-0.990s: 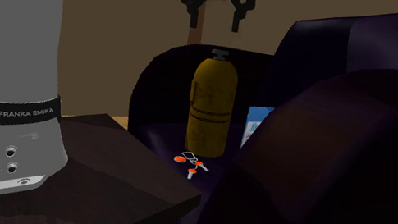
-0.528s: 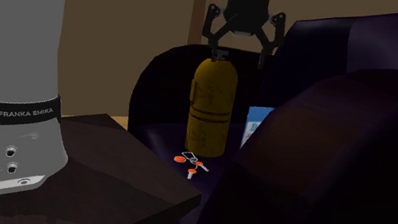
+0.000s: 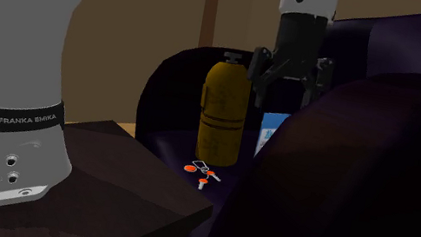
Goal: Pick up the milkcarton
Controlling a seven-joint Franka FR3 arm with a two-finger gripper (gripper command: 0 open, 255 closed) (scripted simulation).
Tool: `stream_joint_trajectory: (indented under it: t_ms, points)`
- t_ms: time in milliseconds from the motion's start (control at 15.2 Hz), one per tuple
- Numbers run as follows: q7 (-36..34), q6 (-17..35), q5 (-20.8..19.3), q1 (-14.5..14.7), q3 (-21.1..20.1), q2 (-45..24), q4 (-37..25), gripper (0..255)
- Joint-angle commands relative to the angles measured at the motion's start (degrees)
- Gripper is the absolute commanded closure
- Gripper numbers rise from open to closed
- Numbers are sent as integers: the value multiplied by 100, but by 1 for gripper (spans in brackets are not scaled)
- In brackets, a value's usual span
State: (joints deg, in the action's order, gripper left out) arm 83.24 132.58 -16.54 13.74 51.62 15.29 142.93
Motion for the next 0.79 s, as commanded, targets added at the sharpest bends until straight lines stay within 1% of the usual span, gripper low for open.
stream_joint_trajectory:
  t_ms: [0, 264, 396, 528, 594, 726]
  points:
    - [323, 189, 171, 137, 191, -264, -54, 0]
    - [547, 582, 465, 282, 374, -618, 64, 0]
    - [747, 835, 734, 395, 493, -880, 130, 0]
    - [748, 835, 735, 391, 489, -881, 130, 0]
    - [758, 845, 749, 395, 494, -893, 132, 255]
    - [760, 845, 758, 400, 494, -900, 127, 255]
